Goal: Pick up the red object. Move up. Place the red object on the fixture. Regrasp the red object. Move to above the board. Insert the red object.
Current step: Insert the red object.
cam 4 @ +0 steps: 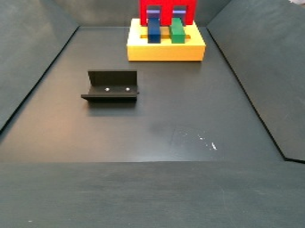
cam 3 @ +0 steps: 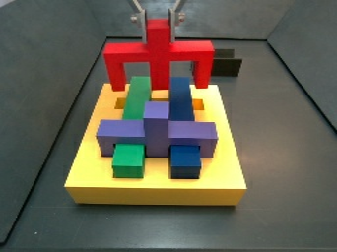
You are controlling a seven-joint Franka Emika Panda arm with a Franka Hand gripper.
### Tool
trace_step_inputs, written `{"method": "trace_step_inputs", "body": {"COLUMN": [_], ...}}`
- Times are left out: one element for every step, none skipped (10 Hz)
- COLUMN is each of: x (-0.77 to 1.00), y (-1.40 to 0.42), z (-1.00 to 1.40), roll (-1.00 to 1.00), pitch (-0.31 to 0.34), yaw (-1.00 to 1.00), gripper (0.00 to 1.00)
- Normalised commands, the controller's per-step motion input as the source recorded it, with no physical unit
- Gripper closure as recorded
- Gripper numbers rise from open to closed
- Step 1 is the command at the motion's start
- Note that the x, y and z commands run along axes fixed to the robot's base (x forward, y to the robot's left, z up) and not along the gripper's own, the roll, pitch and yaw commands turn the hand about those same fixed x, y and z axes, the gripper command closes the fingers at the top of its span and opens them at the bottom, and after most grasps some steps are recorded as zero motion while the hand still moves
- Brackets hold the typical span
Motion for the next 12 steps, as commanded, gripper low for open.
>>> {"method": "trace_step_inputs", "body": {"x": [0.0, 0.0, 0.0, 0.0, 0.0, 0.0, 0.0, 0.07, 0.1, 0.14, 0.08, 0.03], "y": [-0.01, -0.02, -0.02, 0.0, 0.0, 0.0, 0.0, -0.02, -0.01, 0.0, 0.0, -0.01], "z": [-0.35, -0.34, -0.31, -0.31, -0.22, -0.14, -0.08, -0.07, -0.08, -0.12, -0.15, -0.29], "roll": [0.0, 0.0, 0.01, 0.02, 0.02, 0.01, 0.03, 0.01, 0.01, 0.02, 0.03, 0.01], "pitch": [-0.109, -0.116, -0.113, -0.099, -0.063, -0.02, 0.0, 0.0, 0.0, 0.0, 0.0, -0.054], "yaw": [0.0, 0.0, 0.0, 0.0, 0.0, 0.0, 0.0, 0.03, 0.05, 0.06, 0.0, 0.0], "gripper": [1.0, 1.0, 1.0, 1.0, 1.0, 1.0, 1.0, 1.0, 1.0, 1.0, 1.0, 1.0]}}
